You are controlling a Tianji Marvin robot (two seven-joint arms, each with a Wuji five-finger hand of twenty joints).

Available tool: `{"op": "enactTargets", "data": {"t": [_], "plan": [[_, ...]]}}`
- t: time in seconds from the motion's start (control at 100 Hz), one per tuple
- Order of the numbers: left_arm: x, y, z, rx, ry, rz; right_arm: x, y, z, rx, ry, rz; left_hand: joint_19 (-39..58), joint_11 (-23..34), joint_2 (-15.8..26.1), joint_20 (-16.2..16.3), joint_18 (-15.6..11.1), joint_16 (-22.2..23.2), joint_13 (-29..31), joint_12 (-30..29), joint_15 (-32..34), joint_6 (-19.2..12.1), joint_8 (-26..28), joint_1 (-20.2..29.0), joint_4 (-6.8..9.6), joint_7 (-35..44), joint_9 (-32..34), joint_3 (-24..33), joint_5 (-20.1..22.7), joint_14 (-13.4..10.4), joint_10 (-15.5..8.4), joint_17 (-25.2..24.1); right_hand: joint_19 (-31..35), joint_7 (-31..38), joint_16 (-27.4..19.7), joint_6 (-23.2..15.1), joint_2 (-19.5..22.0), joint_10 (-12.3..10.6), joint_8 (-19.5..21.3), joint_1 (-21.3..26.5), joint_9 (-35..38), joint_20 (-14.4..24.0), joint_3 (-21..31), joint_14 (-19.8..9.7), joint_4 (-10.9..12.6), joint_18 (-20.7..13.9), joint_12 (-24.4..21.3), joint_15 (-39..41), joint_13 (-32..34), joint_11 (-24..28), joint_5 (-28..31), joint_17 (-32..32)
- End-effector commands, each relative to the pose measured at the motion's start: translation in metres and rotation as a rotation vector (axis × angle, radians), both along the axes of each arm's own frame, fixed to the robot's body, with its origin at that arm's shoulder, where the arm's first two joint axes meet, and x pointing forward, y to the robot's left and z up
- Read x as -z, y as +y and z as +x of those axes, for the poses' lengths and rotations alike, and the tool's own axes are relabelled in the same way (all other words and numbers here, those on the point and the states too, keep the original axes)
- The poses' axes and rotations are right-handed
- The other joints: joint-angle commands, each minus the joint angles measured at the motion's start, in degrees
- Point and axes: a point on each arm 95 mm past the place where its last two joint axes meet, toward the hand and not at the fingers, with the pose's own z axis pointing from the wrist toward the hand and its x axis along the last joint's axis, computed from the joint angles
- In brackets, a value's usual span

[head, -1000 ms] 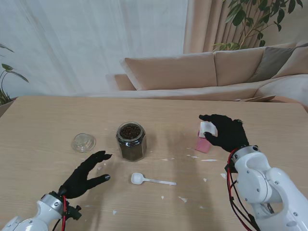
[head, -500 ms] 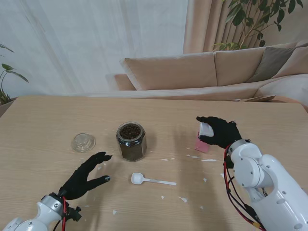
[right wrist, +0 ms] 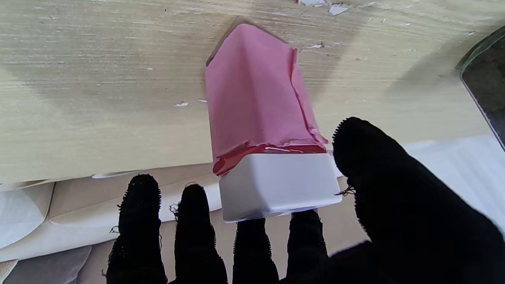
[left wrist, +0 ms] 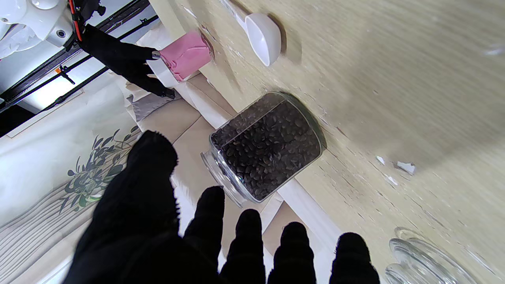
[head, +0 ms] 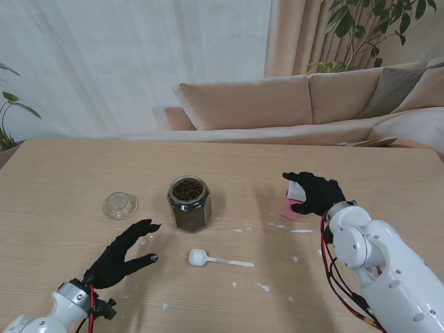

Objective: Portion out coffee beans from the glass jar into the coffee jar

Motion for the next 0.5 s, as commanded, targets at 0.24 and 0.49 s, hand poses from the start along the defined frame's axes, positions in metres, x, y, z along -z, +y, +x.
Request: {"op": "enactTargets", "data": {"t": [0.24, 0.49], "plan": [[0.0009, -0.0033, -0.004, 0.012, 0.008, -0.003, 0.0128, 0.0019, 0.0051, -0.021, -0.036, 0.017, -0.5, 0.5, 1.3, -1.2, -1.6, 0.8, -1.4, -0.4, -0.4, -0.3, -0.6, 0.6, 1.41, -1.0, 0.3, 0.0, 0.3, -0.8, -0.9, -0.1, 17.6, 18.0, 7.0, 3.5, -6.2, -0.9, 3.4, 4.3, 5.7, 5.5, 12.2, -1.4, -3.7, -3.0, 9.7, 16.4, 10.0, 21.3, 9.8, 9.6], [-0.0001, -0.0025, -0.0041, 0.009, 0.003, -0.007, 0.0082, 0.0054, 0.0062, -0.025, -0.073, 0.075, -0.5, 0.6, 1.2, -1.2, -1.6, 0.8, -1.4, -0.4, -0.4, -0.3, -0.6, 0.6, 1.38, -0.9, 0.3, 0.1, 0.4, -0.8, -0.8, -0.1, 20.8, 26.2, 7.0, 7.8, -7.0, 1.3, 1.9, 9.9, 13.9, 3.3, 18.0, -3.2, -4.0, -5.3, 11.3, 19.8, 17.1, 24.9, 16.1, 17.7]]}}
